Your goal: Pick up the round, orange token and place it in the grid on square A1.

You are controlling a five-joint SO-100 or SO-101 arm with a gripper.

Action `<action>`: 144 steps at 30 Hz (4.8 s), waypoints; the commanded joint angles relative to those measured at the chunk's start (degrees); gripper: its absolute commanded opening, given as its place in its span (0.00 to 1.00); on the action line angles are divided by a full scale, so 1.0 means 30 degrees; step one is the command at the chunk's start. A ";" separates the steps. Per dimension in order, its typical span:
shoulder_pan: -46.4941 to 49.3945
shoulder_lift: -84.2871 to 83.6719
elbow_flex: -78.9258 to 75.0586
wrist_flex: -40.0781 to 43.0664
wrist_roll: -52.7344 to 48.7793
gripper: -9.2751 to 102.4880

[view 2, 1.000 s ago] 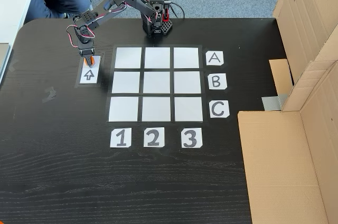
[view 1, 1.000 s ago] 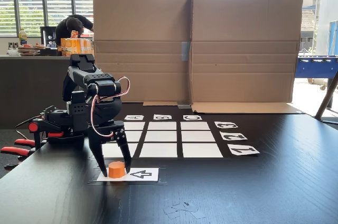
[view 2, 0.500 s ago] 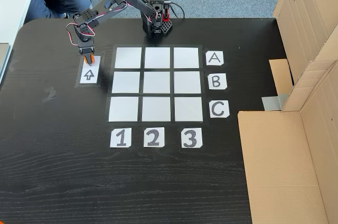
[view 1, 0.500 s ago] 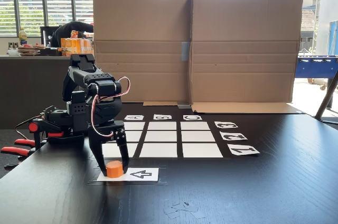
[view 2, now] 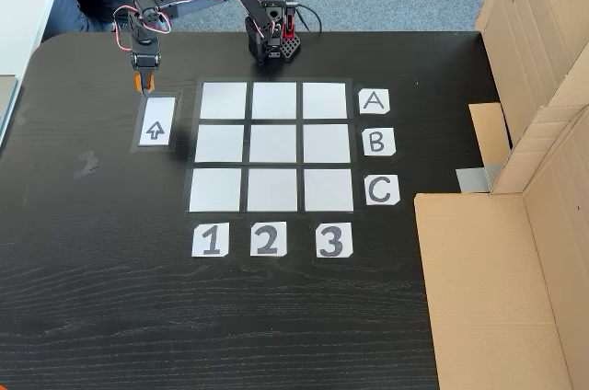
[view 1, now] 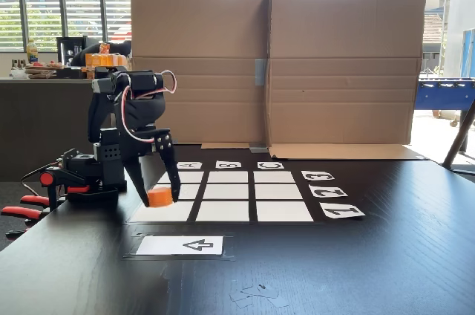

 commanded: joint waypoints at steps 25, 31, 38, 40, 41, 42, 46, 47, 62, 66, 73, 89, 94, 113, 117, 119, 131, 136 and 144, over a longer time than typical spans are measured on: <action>-0.4424 1.6611 1.2598 0.0117 0.0381 0.17; -0.5127 1.9424 1.6348 0.0117 0.0352 0.17; -0.5361 1.9541 1.9307 0.0088 -0.0029 0.16; -0.5391 1.9365 1.9951 0.0088 -0.0205 0.16; -0.5420 1.9277 2.0244 0.0088 -0.0293 0.16; -0.5508 1.9160 2.0479 0.0088 -0.0352 0.16; -0.5713 1.8340 2.1123 0.0029 -0.0381 0.16; -0.5742 1.8135 2.1240 0.0000 -0.0381 0.16; -0.5625 1.5205 2.1562 -0.1465 -0.0732 0.17; -0.5625 1.4824 2.1943 -0.2285 -0.0762 0.17; -0.5391 1.4033 2.2734 -0.4395 -0.0762 0.17; -0.5156 1.2422 2.3730 -0.6650 -0.0762 0.17; -0.4951 1.1895 2.3848 -0.7090 -0.0820 0.17; -0.4922 1.0898 2.3965 -0.7734 -0.0938 0.19; -0.4893 1.0840 2.4023 -0.7764 -0.0938 0.20; -0.4834 1.0840 2.4023 -0.7793 -0.0938 0.20; -0.4658 1.0840 2.4082 -0.7734 -0.1113 0.31; -0.4570 1.0840 2.4023 -0.7705 -0.1318 0.34; -0.4014 1.0986 2.3350 -0.7881 -0.1318 0.37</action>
